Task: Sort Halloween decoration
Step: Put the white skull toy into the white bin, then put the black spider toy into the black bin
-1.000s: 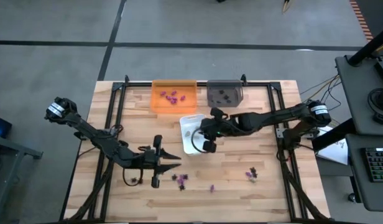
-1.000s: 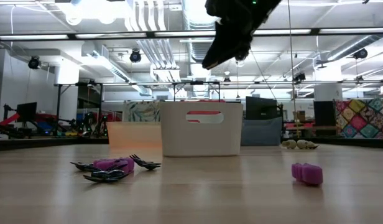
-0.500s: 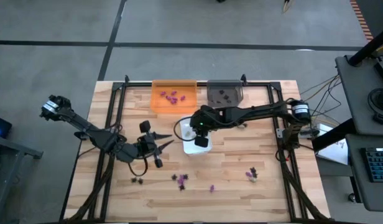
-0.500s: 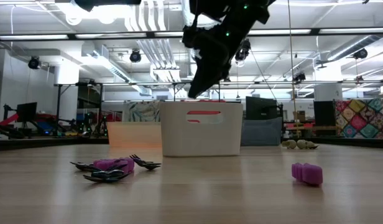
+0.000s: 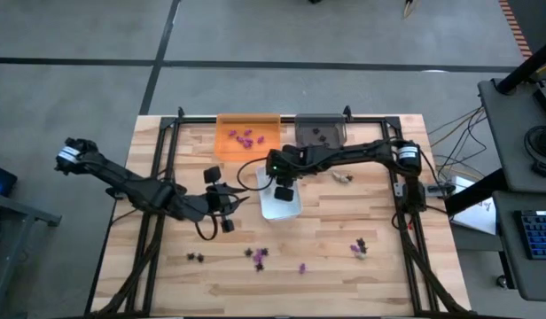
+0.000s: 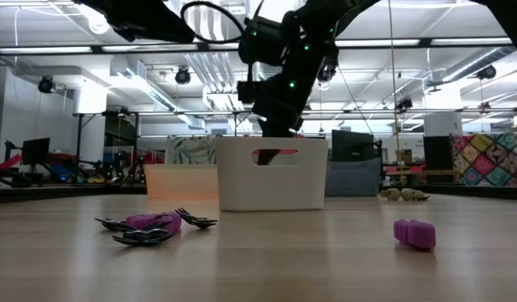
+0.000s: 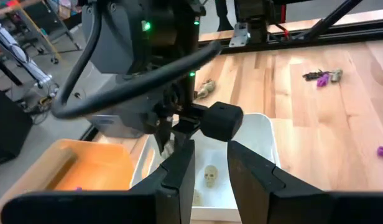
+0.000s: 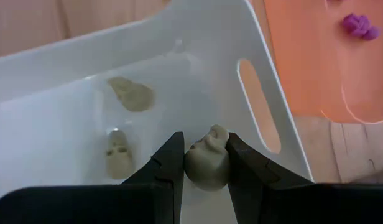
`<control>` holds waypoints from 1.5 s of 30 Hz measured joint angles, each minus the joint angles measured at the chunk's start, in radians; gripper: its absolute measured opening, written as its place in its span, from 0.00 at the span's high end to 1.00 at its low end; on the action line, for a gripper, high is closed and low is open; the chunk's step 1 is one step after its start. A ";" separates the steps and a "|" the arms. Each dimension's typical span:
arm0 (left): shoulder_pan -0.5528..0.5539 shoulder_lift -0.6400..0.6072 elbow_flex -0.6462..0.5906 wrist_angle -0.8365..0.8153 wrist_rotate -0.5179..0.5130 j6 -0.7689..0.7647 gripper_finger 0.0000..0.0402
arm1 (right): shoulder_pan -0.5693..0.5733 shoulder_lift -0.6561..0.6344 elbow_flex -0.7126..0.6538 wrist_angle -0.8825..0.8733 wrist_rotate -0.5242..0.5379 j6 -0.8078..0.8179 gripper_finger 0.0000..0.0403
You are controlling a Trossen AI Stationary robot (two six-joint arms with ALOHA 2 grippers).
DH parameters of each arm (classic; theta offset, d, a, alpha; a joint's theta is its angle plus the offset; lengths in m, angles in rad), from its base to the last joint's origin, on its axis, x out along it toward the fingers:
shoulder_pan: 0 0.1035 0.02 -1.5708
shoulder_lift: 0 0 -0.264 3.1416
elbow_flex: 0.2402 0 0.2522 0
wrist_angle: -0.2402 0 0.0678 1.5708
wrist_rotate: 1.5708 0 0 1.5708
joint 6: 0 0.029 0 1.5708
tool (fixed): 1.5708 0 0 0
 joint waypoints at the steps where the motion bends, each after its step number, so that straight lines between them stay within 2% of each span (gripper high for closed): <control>1: -0.002 0.004 0.000 0.000 0.000 -0.012 0.81 | -0.001 0.004 0.003 0.001 0.000 -0.002 0.80; 13: -0.004 0.042 -0.001 0.002 0.000 -0.097 0.81 | 0.000 0.052 0.003 0.024 -0.026 0.013 0.79; 25: -0.012 0.041 -0.001 0.005 0.000 -0.131 0.81 | 0.000 0.048 0.001 0.063 -0.024 0.011 0.66; 34: -0.013 0.041 -0.001 0.005 0.022 -0.173 0.81 | 0.001 0.039 0.000 0.060 -0.024 0.010 0.61; 37: -0.013 0.041 0.000 0.000 0.074 -0.217 0.81 | 0.009 0.019 0.000 0.058 -0.024 0.010 0.60; 42: -0.023 0.041 0.000 -0.009 0.253 -0.303 0.81 | 0.042 -0.036 0.000 0.058 -0.023 0.001 0.62; 45: -0.049 0.041 0.000 -0.018 0.317 -0.367 0.81 | 0.067 -0.077 0.000 0.058 -0.023 0.003 0.64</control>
